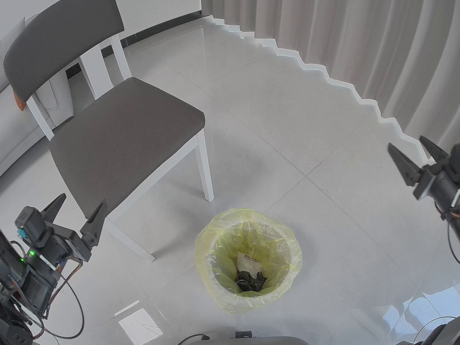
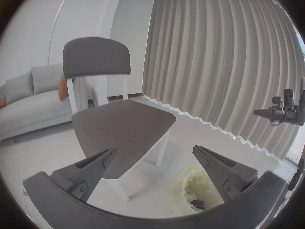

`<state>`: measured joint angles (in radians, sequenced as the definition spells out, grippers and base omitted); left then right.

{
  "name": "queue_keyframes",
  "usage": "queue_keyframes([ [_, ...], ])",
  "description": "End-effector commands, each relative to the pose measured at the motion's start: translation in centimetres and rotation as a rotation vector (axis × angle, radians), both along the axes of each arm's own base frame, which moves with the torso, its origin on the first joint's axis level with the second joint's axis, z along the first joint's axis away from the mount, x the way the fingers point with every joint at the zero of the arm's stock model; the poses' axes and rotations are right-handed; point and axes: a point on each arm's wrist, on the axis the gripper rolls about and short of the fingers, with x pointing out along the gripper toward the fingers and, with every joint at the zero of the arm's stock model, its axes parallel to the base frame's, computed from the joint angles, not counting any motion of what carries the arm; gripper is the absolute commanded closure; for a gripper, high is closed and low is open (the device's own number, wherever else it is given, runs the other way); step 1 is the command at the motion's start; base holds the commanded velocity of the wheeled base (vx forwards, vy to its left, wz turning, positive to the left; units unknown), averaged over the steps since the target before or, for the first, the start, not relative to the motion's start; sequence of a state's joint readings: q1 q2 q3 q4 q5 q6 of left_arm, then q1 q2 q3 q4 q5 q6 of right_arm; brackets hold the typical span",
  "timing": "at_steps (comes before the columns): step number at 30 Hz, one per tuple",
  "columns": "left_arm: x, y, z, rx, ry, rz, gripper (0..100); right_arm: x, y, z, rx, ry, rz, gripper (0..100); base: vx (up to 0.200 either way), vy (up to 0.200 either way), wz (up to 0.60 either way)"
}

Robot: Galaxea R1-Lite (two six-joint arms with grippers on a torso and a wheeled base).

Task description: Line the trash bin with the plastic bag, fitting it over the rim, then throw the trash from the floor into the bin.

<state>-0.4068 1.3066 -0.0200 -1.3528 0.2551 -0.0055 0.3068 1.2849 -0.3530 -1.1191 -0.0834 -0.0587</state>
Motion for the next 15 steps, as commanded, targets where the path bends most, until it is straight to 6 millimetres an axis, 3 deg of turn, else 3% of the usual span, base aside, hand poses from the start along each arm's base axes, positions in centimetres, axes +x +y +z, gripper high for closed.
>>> queue_keyframes([
  [1,-6.3,3.0,2.9,-0.03,-0.175,0.044,0,-10.6,-4.4,-1.8,0.134,-0.116,-0.123,0,0.0,0.0,0.0],
  [9,-11.7,5.3,2.2,-0.019,-0.188,0.149,0,-17.1,-5.4,-4.5,0.241,-0.152,-0.228,0,0.0,0.0,0.0],
  [13,-13.2,5.6,1.3,-0.026,-0.229,0.199,0,-19.8,-4.9,-6.6,0.275,-0.138,-0.154,0,0.0,0.0,0.0],
  [15,-13.6,5.6,0.8,-0.042,-0.233,0.208,0,-20.1,-4.8,-7.4,0.291,-0.104,-0.144,0,0.0,0.0,0.0],
])
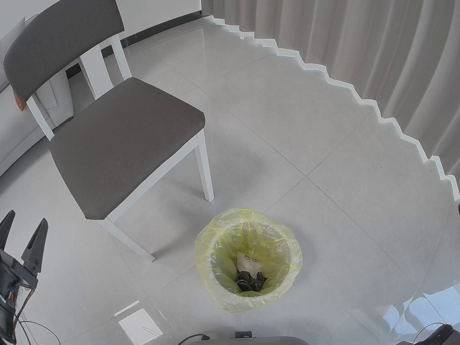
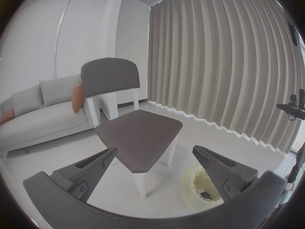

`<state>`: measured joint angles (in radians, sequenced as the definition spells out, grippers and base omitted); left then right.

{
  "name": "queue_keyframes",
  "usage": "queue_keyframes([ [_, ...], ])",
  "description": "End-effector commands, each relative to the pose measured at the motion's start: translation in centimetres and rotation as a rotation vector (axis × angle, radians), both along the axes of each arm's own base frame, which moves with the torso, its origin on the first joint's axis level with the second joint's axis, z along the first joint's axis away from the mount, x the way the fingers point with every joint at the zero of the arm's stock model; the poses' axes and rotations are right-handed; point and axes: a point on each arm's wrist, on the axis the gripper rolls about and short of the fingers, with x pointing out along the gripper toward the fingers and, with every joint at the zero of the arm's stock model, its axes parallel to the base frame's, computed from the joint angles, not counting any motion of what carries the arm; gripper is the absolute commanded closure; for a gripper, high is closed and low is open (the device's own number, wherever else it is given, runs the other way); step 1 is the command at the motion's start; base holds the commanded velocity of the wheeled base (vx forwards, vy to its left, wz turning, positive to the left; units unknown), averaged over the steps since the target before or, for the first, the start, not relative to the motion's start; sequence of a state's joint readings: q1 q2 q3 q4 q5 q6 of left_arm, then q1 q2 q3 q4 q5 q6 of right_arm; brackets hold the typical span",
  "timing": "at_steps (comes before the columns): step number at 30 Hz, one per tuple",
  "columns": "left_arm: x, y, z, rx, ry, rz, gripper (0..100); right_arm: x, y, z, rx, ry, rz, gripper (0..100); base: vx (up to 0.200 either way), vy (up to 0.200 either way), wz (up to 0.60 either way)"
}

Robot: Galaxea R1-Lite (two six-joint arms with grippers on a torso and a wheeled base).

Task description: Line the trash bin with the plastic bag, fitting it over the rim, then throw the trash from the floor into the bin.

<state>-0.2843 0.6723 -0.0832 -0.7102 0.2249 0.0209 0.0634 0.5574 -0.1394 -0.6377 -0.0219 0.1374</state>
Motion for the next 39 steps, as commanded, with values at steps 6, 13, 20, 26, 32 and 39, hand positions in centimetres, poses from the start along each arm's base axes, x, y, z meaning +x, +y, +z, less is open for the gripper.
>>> queue_keyframes([
  [6,-6.2,1.5,-1.3,-0.057,-0.196,0.154,0,-6.6,0.2,-3.8,0.13,-0.08,0.077,0,0.0,0.0,0.0],
  [13,-7.4,1.3,-2.4,-0.062,-0.201,0.188,0,-6.5,0.1,-6.3,0.105,0.023,0.118,0,0.0,0.0,0.0],
  [20,-7.9,1.1,-3.6,-0.113,-0.177,0.199,0,-5.9,0.0,-8.7,-0.07,0.058,0.029,0,0.0,0.0,0.0],
  [26,-7.6,1.2,-4.4,-0.125,-0.173,0.203,0,-5.9,-0.2,-8.7,-0.085,0.066,-0.058,0,0.0,0.0,0.0],
  [32,-7.3,1.2,-5.3,-0.123,-0.144,0.206,0,-5.8,-0.3,-9.5,-0.071,0.142,-0.079,0,0.0,0.0,0.0],
  [39,-7.6,1.2,-7.5,-0.098,0.001,0.119,0,-5.8,-0.2,-9.5,-0.057,0.142,-0.072,0,0.0,0.0,0.0],
])
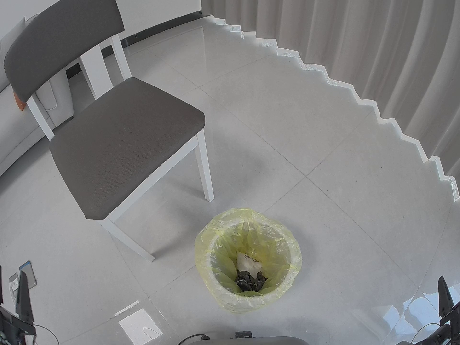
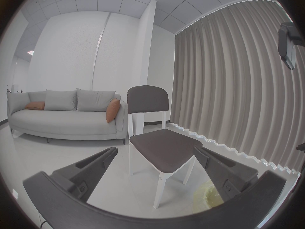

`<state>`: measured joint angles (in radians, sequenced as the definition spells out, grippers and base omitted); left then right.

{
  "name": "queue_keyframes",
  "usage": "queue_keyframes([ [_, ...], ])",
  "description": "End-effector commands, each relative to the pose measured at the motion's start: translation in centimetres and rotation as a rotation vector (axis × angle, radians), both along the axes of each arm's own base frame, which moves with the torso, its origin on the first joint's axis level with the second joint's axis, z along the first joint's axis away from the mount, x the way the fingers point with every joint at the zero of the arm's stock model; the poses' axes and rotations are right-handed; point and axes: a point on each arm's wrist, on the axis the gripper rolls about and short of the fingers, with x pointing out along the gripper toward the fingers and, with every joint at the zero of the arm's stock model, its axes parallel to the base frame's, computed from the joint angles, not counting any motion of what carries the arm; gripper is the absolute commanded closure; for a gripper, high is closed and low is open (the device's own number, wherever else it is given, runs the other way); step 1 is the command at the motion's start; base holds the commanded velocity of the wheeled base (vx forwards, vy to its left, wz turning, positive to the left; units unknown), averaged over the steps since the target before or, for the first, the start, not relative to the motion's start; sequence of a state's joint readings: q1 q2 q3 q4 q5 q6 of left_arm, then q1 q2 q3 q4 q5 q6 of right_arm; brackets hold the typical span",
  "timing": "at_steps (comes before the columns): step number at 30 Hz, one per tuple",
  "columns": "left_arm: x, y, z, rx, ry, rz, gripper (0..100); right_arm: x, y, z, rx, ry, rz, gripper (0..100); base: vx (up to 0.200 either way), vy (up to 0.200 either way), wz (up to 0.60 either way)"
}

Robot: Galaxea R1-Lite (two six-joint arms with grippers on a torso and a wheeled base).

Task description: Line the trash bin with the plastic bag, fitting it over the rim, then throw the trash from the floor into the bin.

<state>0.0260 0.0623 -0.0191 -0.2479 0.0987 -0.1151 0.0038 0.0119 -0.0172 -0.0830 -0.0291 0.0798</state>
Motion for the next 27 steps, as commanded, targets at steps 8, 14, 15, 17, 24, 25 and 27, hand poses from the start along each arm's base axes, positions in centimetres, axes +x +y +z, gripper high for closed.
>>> queue_keyframes([
  [8,-0.2,-0.1,-2.5,0.095,0.164,-0.082,0,0.1,0.0,-0.5,0.041,0.01,-0.016,0,0.0,0.0,0.0],
  [14,-0.1,-0.1,-3.2,0.113,0.218,-0.072,0,0.1,-0.1,-0.5,0.031,0.01,-0.04,0,0.0,0.0,0.0],
  [15,-0.1,-0.1,-3.2,0.105,0.218,-0.073,0,0.1,-0.1,-0.5,0.024,0.011,-0.031,0,0.0,0.0,0.0],
  [17,-0.1,-0.1,-3.2,0.102,0.217,-0.073,0,0.1,-0.1,-0.5,0.018,0.011,-0.027,0,0.0,0.0,0.0],
  [24,-0.1,-0.1,-3.2,0.105,0.218,-0.073,0,0.1,0.2,-0.7,-0.09,0.032,0.079,0,0.0,0.0,0.0],
  [25,-0.1,-0.1,-3.2,0.105,0.218,-0.073,0,0.1,0.2,-0.8,-0.095,0.037,0.088,0,0.0,0.0,0.0],
  [27,-0.1,-0.1,-3.2,0.105,0.218,-0.073,0,0.0,0.2,-0.7,-0.097,0.051,0.098,0,0.0,0.0,0.0],
])
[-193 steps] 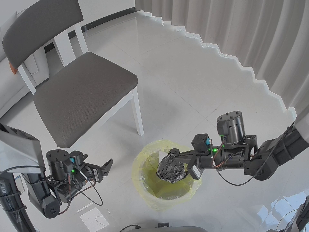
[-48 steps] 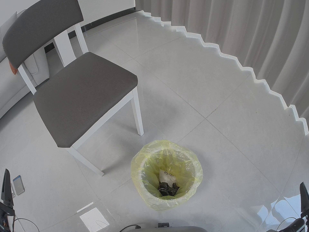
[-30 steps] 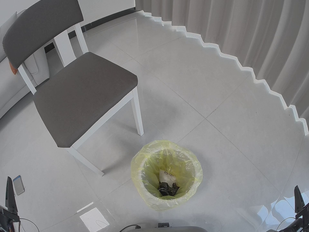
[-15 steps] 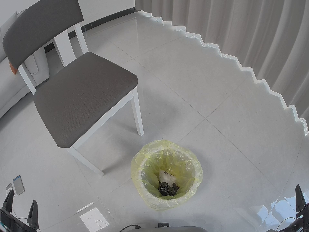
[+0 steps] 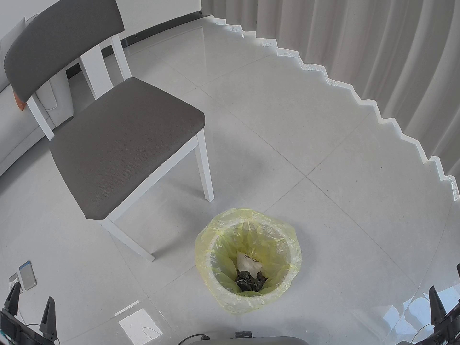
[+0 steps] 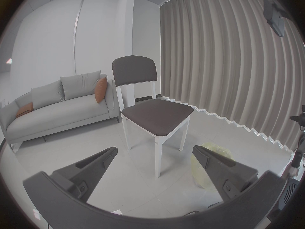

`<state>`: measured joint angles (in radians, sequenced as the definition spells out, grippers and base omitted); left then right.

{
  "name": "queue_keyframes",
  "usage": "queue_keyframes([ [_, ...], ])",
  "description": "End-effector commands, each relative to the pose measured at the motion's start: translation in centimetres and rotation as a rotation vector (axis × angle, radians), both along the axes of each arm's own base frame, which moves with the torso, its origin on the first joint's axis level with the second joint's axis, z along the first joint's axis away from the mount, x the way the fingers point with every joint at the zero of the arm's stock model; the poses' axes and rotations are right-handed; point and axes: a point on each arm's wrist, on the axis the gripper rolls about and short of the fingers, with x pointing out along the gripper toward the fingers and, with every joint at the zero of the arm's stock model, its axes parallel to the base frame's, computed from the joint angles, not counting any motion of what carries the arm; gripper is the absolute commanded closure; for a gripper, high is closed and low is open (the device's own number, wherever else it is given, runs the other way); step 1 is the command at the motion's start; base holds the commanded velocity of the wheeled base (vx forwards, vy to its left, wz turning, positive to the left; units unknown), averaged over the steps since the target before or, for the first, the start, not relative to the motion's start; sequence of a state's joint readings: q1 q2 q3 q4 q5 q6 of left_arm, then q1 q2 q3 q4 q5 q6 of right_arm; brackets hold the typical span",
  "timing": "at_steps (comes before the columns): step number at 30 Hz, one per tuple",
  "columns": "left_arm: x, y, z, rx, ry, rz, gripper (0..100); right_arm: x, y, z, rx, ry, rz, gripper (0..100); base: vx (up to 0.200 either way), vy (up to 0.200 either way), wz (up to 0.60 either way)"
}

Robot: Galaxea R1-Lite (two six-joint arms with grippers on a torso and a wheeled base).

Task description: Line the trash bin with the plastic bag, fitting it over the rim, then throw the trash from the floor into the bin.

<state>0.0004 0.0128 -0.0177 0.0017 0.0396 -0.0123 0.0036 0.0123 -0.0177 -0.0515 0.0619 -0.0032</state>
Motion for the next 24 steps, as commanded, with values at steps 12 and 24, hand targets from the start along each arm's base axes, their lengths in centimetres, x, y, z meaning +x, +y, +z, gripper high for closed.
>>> queue_keyframes([
  [12,0.06,0.0,-0.51,0.005,0.008,-0.002,0,0.1,-0.24,-1.02,0.027,0.062,-0.109,0,0.0,0.0,0.0],
  [24,0.06,0.0,-0.51,0.005,0.008,-0.002,0,0.11,-0.2,-1.0,0.025,0.06,-0.091,0,0.0,0.0,0.0],
])
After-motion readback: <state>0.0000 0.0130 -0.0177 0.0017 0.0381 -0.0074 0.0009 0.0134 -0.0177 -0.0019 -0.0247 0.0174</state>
